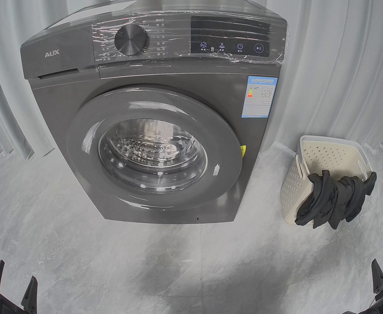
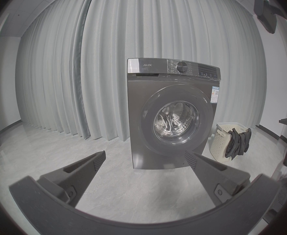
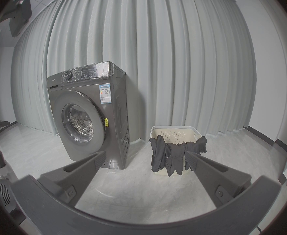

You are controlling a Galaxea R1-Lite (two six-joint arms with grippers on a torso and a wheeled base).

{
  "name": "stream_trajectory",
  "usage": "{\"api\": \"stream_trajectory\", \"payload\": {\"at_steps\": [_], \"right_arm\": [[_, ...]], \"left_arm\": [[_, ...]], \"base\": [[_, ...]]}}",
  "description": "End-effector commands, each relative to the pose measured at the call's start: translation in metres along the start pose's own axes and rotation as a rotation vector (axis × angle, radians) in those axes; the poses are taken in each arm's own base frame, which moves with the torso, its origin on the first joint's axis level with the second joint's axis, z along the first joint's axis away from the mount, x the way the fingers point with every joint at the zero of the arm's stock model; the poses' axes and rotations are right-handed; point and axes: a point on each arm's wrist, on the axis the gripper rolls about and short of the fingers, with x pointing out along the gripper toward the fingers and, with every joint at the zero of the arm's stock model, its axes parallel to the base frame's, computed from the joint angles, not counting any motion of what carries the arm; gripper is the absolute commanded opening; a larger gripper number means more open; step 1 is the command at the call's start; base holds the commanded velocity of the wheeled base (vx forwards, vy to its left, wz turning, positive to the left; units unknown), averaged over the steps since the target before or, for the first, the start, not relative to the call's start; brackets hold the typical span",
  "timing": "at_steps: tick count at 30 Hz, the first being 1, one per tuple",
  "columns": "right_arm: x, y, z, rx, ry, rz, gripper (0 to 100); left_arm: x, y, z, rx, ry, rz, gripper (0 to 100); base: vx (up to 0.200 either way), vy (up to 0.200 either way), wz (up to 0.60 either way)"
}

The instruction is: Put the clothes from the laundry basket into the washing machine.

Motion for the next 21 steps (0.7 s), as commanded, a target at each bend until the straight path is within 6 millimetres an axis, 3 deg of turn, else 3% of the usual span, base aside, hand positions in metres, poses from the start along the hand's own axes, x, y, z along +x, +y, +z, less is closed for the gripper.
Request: {"api": "stream_trajectory", "payload": {"at_steps": [1,3,21], "right_arm": [[0.0,0.0,-0.0052,0.0,0.001,0.0,100],[0.0,0.0,-0.0052,0.0,0.001,0.0,100],[0.0,0.0,-0.0052,0.0,0.001,0.0,100]], "left_arm": [[0.0002,0.0001,-0.0047,0.0,0.002,0.0,100],[0.0002,0.0001,-0.0047,0.0,0.002,0.0,100],[0.0002,0.0001,-0.0047,0.0,0.002,0.0,100]], "base": [[0.0,0.0,0.0],[0.0,0.0,0.0],[0.0,-0.2,0.0]]}}
